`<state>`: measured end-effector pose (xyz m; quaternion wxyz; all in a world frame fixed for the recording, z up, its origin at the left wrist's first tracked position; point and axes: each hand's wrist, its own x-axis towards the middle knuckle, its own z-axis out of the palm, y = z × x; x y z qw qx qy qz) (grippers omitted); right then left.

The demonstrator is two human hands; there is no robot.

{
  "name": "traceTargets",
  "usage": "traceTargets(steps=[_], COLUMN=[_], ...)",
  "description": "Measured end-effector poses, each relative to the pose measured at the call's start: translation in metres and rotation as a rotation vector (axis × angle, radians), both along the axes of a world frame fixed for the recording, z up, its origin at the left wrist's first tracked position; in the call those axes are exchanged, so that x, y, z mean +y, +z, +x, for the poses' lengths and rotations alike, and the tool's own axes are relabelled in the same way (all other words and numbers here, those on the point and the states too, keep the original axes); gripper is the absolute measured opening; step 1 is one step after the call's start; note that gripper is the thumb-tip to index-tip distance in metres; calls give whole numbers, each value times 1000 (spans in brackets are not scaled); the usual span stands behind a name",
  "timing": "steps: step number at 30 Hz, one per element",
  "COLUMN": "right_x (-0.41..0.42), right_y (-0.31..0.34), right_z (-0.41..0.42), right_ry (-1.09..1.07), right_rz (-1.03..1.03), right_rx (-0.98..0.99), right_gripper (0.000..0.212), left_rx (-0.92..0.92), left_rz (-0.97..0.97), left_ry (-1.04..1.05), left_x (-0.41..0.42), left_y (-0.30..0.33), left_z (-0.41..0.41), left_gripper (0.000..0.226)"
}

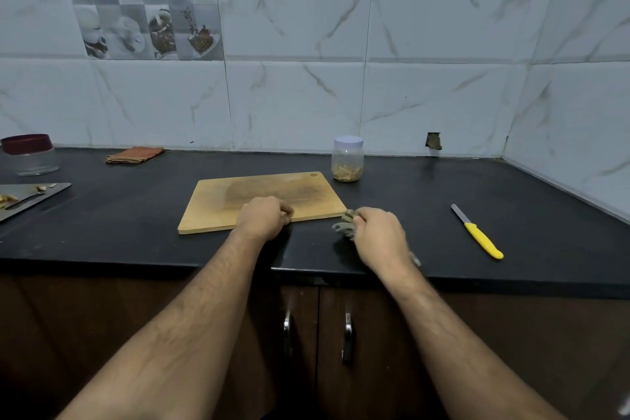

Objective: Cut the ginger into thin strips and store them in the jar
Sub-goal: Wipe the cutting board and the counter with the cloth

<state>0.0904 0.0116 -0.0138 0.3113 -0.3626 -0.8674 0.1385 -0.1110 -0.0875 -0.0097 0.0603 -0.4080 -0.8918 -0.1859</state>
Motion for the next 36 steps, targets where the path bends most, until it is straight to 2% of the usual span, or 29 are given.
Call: traceTargets(steps=[3,5,8,13,15,20,23,27,29,31,34,36], right_x=[-14,-25,-34,-21,-15,-1,9,18,25,30,21,5], right_y=[4,-1,-10,-5,-1,-2,-9,-9,-7,0,19,25], right_z=[-35,-58,-78,-82,-81,-53,-17,35,51,56,30,-1], right_ry=[76,136,300,509,493,309,181,-32,-160,-246,-142,0], right_rz=[0,0,1,-2,2,141,142,90,77,68,10,-83], right_rx=[116,101,-29,-340,-400,-386,-347,-342,-341,-250,-7,67], right_gripper=[26,23,21,31,34,28,26,17,19,22,22,22], left_rx=[2,22,4,-18,-24,-34,-40,-46,-57,-55,6,48], left_rz=[19,19,22,64,101,125,112,90,97,87,49,30], left_ry=[20,27,17,55,110,222,256,240,212,182,166,162], left_x=[6,9,11,15,18,25,28,30,30,29,27,27], left_y=[2,1,3,0,-4,-7,-7,-9,-10,-12,-11,-8], left_z=[-4,-6,-11,-16,-13,-1,7,14,17,18,17,13], left_gripper=[24,24,23,23,24,21,19,22,24,25,28,28])
